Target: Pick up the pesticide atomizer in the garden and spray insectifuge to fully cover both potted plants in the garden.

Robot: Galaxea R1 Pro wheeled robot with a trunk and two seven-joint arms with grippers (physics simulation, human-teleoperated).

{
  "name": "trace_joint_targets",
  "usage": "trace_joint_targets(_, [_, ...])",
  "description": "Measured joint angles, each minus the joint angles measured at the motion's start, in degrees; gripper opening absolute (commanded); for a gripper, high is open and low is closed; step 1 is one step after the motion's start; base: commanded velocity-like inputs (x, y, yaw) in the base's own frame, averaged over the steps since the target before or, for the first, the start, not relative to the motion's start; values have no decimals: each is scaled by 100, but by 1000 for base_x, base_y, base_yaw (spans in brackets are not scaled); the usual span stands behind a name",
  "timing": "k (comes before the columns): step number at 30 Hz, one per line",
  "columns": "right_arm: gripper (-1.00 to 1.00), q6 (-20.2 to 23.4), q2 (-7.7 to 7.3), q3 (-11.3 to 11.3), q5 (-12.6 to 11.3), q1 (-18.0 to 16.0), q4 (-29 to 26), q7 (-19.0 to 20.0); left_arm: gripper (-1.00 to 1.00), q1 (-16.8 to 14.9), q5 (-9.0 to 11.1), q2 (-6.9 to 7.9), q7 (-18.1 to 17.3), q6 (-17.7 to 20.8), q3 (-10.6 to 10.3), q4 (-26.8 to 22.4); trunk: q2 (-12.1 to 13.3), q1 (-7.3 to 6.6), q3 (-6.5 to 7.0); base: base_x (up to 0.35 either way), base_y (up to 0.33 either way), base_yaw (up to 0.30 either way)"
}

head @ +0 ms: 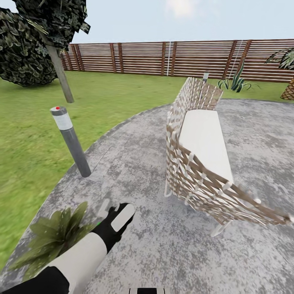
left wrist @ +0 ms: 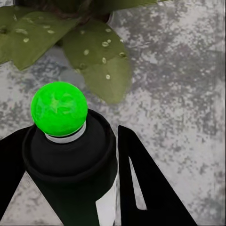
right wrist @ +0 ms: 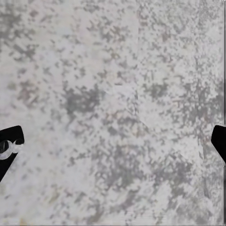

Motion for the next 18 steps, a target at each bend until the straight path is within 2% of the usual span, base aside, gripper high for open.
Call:
trace_joint_targets(3, [100, -1, -1, 0, 1, 0, 16, -7, -100, 69, -29, 2, -9, -14, 20, -37, 0, 0, 0, 284, -115, 0])
trace_joint_targets(7, [100, -1, -2, 0, 1, -5, 51, -13, -100, 121, -8, 46, 4, -34, 101, -34, 0, 2, 0, 101, -40, 0])
trace_joint_targets(11, [100, -8, -1, 1, -7, -7, 110, -17, -100, 69, 76, 292, 28, -15, 127, -31, 0, 3, 0, 17, -7, 0])
trace_joint_targets(13, [100, -24, 0, 2, -7, -7, 117, -18, -100, -13, 279, 459, 32, -4, 134, -27, 0, 3, 0, 3, -1, 0])
trace_joint_targets(14, [100, -84, 36, 2, -6, -7, 120, -33, -100, -197, 631, 629, -12, 22, 126, 26, 0, 2, 1, 1, -1, 0])
trace_joint_targets(15, [100, -125, 92, 1, -5, -7, 121, -82, -100, -293, 815, 703, -121, 27, 129, 87, 0, 3, 0, 0, 0, 0])
trace_joint_targets(18, [100, -243, 245, 1, 0, -1, 122, -356, -100, -470, 1090, 836, -699, 45, 139, 389, 0, 3, 0, 0, 0, 0])
